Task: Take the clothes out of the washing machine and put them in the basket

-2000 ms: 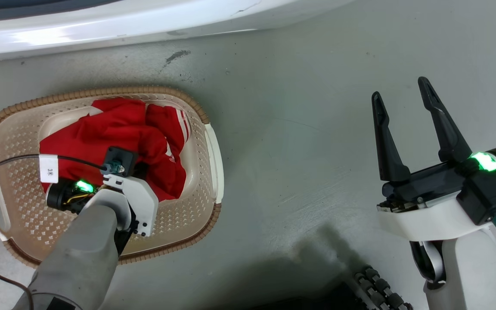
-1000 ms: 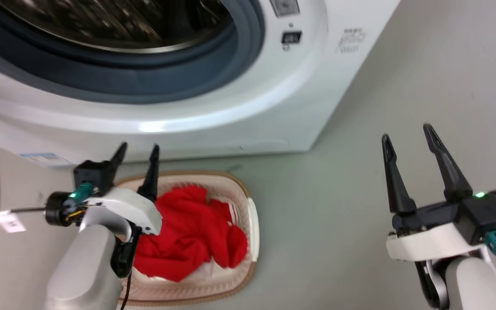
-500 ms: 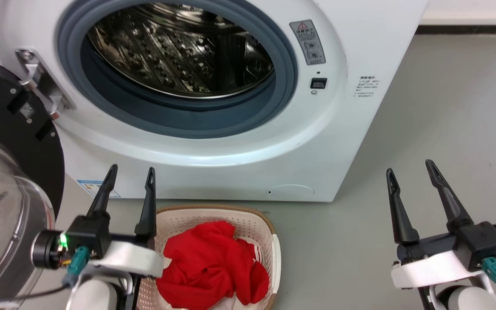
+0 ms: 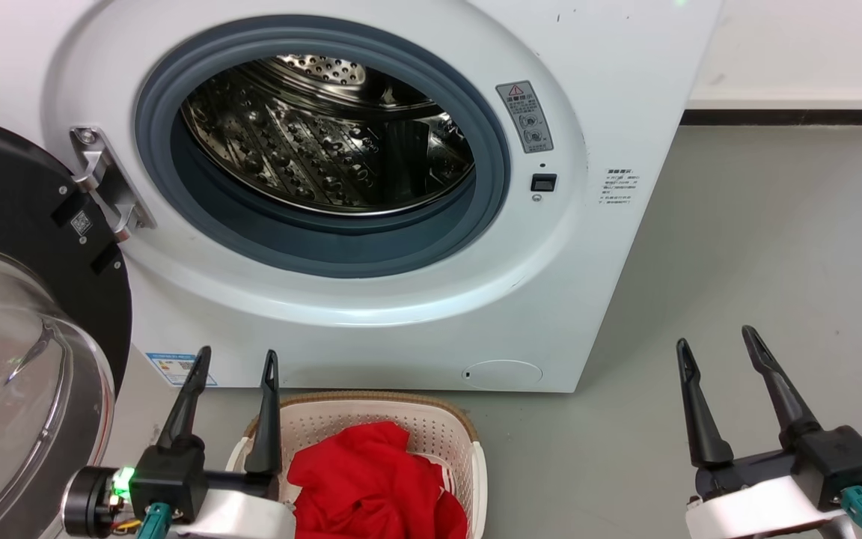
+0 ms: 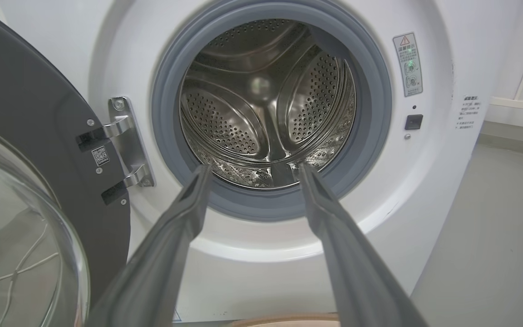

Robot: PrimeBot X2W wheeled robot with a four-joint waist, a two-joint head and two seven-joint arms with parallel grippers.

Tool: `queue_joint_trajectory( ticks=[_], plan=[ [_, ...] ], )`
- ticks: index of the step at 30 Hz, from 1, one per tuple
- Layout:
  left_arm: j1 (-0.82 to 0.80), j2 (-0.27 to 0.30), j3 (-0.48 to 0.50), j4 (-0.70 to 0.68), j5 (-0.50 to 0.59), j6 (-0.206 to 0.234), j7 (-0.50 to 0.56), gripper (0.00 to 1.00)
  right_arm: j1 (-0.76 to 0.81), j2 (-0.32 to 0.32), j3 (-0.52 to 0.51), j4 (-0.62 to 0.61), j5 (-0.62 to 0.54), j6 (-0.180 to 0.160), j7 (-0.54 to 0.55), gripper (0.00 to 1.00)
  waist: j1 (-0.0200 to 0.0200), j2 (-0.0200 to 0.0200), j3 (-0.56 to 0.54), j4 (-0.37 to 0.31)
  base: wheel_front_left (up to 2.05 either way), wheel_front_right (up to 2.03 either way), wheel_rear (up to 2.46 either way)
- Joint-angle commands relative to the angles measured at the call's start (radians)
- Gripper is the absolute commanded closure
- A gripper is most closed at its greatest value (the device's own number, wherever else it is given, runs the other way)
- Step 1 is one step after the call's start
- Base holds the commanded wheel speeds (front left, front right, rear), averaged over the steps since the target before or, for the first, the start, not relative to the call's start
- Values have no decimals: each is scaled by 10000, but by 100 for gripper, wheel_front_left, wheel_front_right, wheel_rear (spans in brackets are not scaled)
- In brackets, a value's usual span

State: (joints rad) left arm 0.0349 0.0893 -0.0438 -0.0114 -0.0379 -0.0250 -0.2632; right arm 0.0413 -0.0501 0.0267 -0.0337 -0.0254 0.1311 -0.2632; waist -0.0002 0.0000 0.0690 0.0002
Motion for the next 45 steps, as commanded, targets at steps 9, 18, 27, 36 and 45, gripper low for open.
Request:
queue_joint_trajectory(
  ticks=[9,18,27,36,45],
  plan=[
    [200,-150,49,191,92,-1,-22,0,129,-1,18,-76,160,-7,-23,0,2,0,-35,-101,0,0,0],
    [138,-186,88,290,168,-73,-22,0,4,-1,11,-26,145,-7,-23,0,2,0,87,-195,0,0,0],
    [52,-212,79,382,161,-119,-22,0,-26,-1,-21,32,89,-7,-23,0,2,0,110,-216,0,0,0],
    [195,-274,70,560,-18,-207,4,100,71,2,7,116,100,2,10,100,2,0,79,-180,0,0,0],
    [140,-296,170,964,-1456,-281,333,100,52,-94,23,483,1659,1,229,100,2,0,42,-170,0,0,0]
  ],
)
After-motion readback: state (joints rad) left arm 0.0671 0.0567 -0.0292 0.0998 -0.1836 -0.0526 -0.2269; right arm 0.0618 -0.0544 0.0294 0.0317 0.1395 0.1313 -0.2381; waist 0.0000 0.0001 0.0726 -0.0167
